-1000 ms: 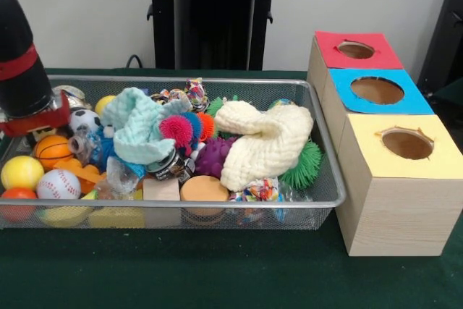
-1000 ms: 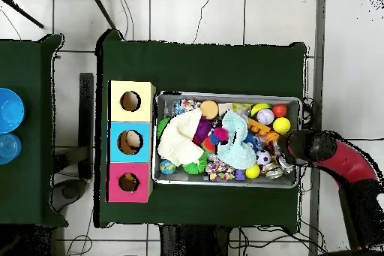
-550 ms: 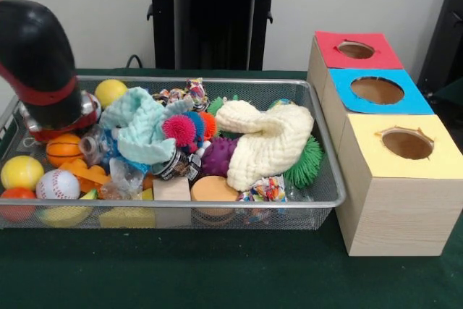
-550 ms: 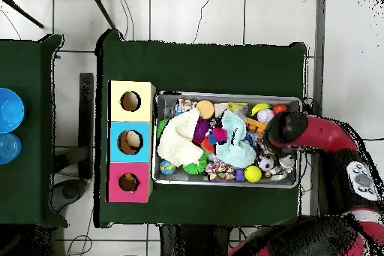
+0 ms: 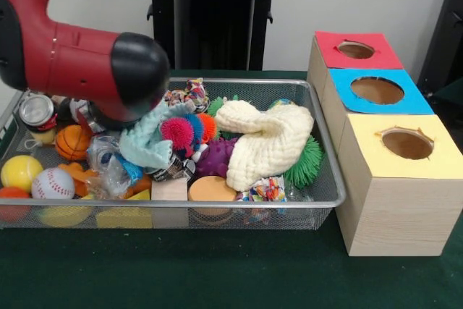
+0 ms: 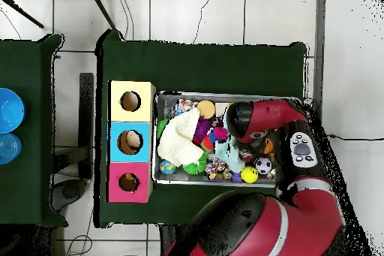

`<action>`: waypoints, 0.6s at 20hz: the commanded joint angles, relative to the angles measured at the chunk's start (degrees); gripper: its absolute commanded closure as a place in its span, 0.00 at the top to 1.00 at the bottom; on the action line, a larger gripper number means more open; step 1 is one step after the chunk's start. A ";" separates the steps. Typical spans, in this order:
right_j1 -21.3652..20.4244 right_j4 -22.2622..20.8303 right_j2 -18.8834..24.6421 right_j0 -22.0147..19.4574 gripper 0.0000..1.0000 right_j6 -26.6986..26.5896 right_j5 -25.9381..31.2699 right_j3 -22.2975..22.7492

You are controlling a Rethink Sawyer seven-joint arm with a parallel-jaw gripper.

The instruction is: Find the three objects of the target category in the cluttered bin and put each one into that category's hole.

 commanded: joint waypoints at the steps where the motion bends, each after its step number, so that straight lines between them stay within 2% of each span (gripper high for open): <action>1: -3.02 -6.11 -1.18 2.84 1.00 1.03 -9.19 -1.03; 3: -5.02 -5.87 -0.39 2.36 1.00 3.22 -15.01 0.52; 6: -8.89 -6.46 -0.91 2.21 1.00 6.06 -23.79 5.15; 8: -10.86 -5.65 -1.36 2.77 1.00 8.68 -28.00 7.79; 10: -13.61 -4.20 -2.01 2.25 1.00 10.11 -32.40 12.76; 12: -13.92 -3.68 -3.13 3.22 1.00 10.89 -33.66 13.93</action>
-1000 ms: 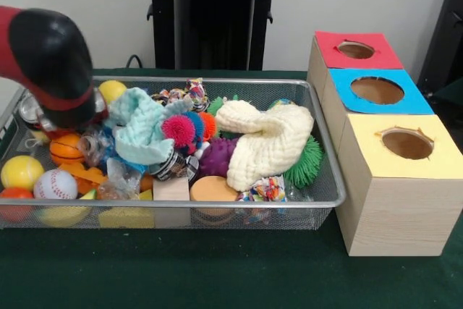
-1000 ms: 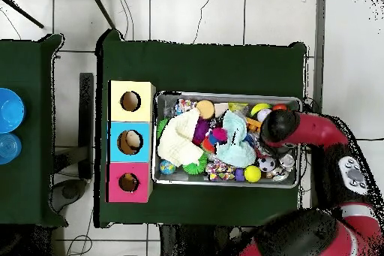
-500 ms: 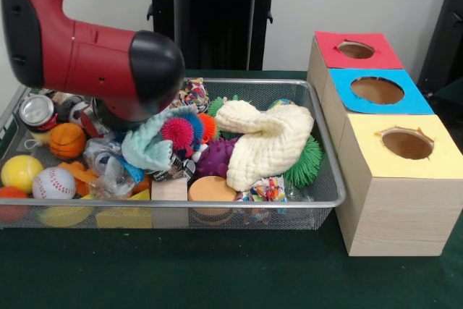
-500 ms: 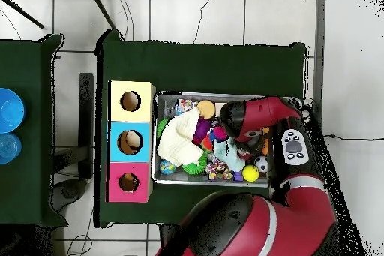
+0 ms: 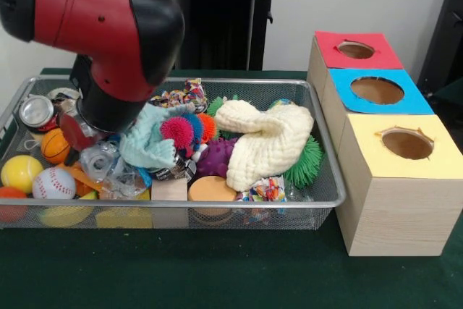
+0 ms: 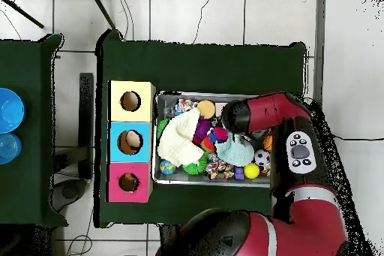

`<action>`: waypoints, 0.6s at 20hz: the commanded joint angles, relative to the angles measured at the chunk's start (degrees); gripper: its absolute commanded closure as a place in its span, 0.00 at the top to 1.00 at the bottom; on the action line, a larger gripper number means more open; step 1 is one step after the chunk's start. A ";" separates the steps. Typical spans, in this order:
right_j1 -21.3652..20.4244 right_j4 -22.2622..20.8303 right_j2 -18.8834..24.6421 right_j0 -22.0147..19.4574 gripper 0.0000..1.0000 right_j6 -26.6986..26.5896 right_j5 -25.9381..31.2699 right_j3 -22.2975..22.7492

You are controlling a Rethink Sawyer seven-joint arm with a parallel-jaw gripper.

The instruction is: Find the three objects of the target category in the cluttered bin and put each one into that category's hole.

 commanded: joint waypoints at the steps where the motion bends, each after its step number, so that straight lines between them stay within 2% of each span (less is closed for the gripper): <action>1: -6.19 -1.32 -2.16 1.35 1.00 10.81 -10.51 10.20; 5: -4.13 -0.57 -5.39 3.25 1.00 8.78 -6.23 8.72; 9: -1.13 2.45 -6.44 3.47 1.00 4.67 2.53 7.34; 12: 0.38 2.64 -7.00 3.50 1.00 3.67 4.10 7.06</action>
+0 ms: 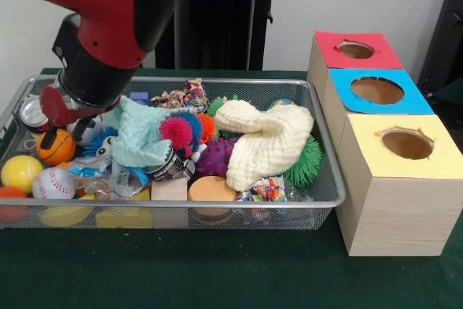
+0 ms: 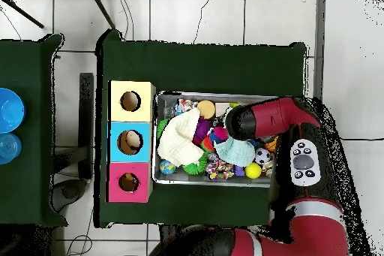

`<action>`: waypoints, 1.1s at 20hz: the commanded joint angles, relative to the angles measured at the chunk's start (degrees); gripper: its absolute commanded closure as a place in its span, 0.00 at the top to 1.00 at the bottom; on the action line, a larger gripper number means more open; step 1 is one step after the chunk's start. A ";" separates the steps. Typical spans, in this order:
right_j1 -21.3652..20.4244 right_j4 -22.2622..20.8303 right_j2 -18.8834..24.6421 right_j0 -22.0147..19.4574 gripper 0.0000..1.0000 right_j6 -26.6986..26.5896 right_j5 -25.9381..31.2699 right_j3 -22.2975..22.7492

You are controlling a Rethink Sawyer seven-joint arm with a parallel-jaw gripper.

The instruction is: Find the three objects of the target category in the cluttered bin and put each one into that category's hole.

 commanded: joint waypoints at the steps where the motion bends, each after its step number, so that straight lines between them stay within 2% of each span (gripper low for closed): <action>1: 4.74 1.96 -1.39 1.10 1.00 3.83 9.85 4.05; 8: 5.59 1.63 -2.58 1.48 1.00 4.96 12.46 2.84; 14: 7.54 -0.35 -4.07 2.03 1.00 7.09 9.38 0.64; 22: 8.57 2.99 -0.56 -1.51 1.00 8.15 1.47 1.14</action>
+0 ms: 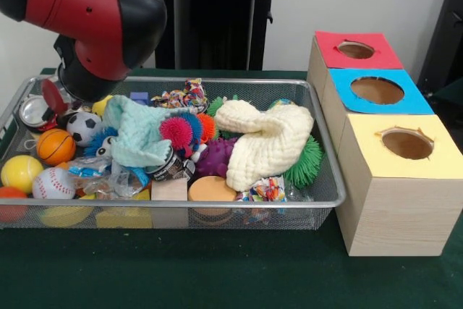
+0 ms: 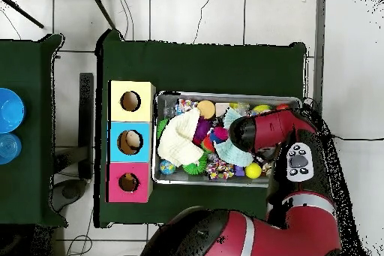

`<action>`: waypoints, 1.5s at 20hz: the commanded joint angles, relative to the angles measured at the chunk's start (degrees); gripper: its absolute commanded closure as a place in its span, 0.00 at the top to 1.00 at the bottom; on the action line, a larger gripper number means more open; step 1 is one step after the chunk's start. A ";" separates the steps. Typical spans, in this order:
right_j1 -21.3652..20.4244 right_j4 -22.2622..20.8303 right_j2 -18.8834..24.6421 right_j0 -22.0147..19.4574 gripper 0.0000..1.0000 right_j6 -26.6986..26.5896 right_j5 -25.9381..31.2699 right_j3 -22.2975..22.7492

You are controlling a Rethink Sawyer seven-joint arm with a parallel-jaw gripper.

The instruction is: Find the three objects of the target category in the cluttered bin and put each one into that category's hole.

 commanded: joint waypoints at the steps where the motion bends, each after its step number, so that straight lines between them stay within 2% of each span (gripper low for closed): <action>1: 3.29 2.50 4.36 -2.06 1.00 8.25 -7.46 0.96; 4: 3.15 4.80 6.15 -3.84 1.00 9.31 -11.16 1.47; 8: 1.81 4.47 5.09 -3.19 1.00 9.12 -11.60 1.98; 12: 1.95 3.31 2.86 -1.31 1.00 8.46 -7.30 1.06; 19: 5.52 2.92 1.61 -1.17 1.00 7.69 -4.84 -1.27; 23: 6.67 4.17 3.27 -3.00 1.00 8.02 -7.96 -1.15; 25: 7.35 4.12 2.88 -2.55 1.00 7.80 -5.99 -1.97; 30: 9.57 4.45 -0.85 0.71 1.00 11.01 3.51 -6.11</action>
